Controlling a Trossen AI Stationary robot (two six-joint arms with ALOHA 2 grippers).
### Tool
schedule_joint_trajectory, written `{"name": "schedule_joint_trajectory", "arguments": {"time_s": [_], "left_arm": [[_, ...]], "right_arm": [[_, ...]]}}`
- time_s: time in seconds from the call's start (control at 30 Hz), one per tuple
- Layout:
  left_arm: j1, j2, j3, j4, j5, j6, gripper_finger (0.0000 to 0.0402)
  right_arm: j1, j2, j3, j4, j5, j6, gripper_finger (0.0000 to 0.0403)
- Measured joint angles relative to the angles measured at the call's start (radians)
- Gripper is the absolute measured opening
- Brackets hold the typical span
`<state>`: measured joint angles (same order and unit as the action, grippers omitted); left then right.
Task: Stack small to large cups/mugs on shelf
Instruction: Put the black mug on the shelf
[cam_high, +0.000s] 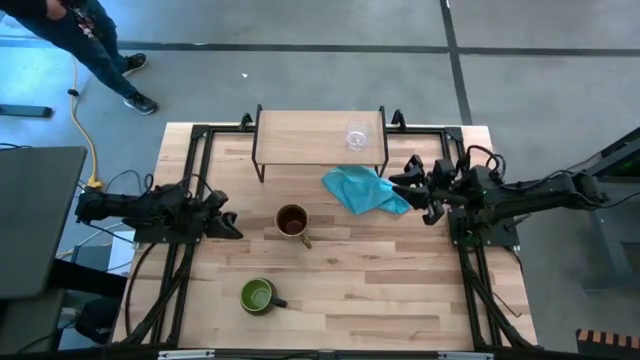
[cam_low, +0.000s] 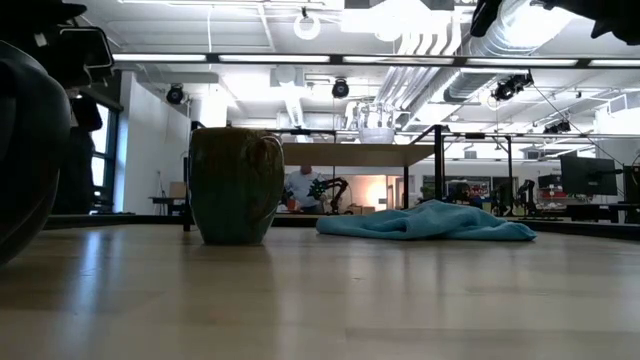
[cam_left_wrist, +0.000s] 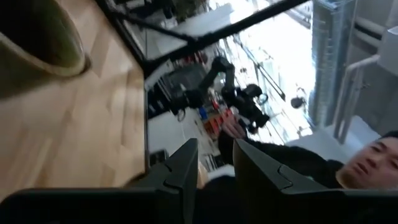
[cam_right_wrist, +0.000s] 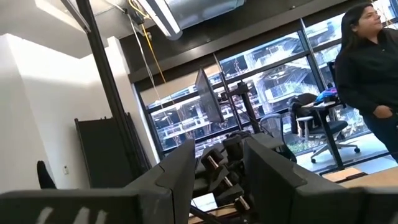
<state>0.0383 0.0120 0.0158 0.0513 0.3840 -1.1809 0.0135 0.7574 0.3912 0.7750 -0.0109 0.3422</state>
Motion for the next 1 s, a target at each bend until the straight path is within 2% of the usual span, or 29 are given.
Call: {"name": "schedule_joint_trajectory", "arguments": {"time_s": [0.23, 0.6, 1.0], "left_arm": [[-0.149, 0.056, 0.0, -0.003, -0.018, -0.057, 0.009], [-0.408, 0.203, 0.028, 0.003, -0.238, -0.073, 0.009], [-0.579, 0.355, 0.112, -0.002, -0.473, -0.046, 0.009]], "right_arm": [[0.0, -0.012, 0.015, -0.053, -0.016, 0.023, 0.0128], [0.0, -0.084, 0.015, -0.123, -0.043, -0.01, 0.0128], [0.01, -0.236, 0.015, -0.482, -0.052, -0.01, 0.0128]]}}
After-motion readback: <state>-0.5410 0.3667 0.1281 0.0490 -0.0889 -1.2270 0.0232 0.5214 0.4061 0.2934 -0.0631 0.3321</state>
